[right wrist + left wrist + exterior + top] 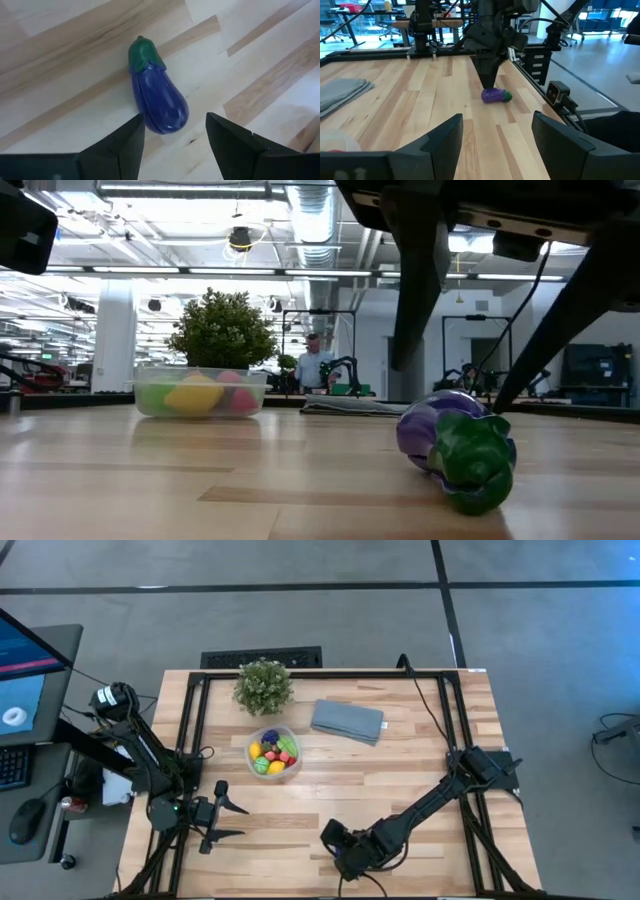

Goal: Pick and placing Produce into tupperware
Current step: Put the eggplant into the transparent bin

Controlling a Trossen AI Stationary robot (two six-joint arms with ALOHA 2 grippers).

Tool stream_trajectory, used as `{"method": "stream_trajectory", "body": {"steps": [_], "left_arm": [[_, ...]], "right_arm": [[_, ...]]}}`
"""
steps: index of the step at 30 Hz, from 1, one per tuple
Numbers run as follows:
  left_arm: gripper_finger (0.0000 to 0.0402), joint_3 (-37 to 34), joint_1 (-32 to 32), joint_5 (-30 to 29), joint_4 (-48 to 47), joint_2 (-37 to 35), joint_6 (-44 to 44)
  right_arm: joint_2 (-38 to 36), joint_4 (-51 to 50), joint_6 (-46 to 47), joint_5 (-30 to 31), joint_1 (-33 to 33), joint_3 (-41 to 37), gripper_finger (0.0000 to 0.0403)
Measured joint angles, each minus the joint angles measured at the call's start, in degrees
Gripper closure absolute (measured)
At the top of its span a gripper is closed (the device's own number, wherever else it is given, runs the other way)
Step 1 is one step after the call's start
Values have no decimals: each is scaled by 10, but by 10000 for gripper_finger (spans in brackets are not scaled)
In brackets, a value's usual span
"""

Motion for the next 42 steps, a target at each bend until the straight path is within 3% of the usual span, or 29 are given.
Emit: {"method": "stream_trajectory", "body": {"steps": [42], "left_arm": [[175,0,0,1,-5,0,-5]], "right_arm": [[39,68,30,-34,-8,0,168]]}}
